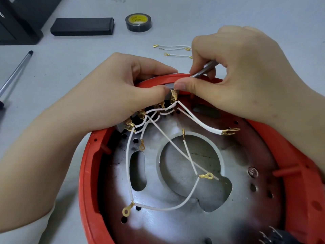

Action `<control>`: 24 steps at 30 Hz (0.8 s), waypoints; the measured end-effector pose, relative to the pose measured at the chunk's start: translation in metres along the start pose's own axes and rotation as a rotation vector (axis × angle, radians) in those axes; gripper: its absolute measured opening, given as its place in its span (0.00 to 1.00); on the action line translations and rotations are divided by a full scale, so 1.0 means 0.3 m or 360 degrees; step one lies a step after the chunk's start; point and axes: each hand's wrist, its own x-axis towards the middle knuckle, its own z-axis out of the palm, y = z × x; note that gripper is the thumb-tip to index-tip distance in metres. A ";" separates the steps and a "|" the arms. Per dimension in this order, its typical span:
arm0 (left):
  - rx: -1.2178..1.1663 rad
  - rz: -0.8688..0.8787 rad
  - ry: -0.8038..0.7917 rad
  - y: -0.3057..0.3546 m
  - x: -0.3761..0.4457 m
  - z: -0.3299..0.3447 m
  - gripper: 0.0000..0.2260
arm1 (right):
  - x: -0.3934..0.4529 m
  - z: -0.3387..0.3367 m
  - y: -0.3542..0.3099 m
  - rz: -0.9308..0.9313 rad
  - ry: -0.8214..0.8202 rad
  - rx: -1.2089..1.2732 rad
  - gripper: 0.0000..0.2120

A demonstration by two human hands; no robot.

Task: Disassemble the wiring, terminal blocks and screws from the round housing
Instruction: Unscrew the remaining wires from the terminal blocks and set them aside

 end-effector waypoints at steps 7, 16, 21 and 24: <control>-0.0006 0.0027 -0.0002 0.002 0.002 0.008 0.09 | -0.005 0.007 -0.004 0.0043 0.0009 0.0166 0.17; 0.0005 0.0045 -0.0005 -0.002 0.005 0.005 0.09 | -0.003 0.001 -0.002 -0.0063 0.0043 0.0155 0.18; 0.0011 0.0028 0.0024 -0.005 0.010 0.004 0.09 | -0.001 0.001 0.001 -0.0083 0.0034 0.0179 0.19; -0.0002 0.0024 0.0018 -0.002 0.011 0.007 0.09 | -0.001 0.002 0.002 -0.0099 0.0037 0.0186 0.18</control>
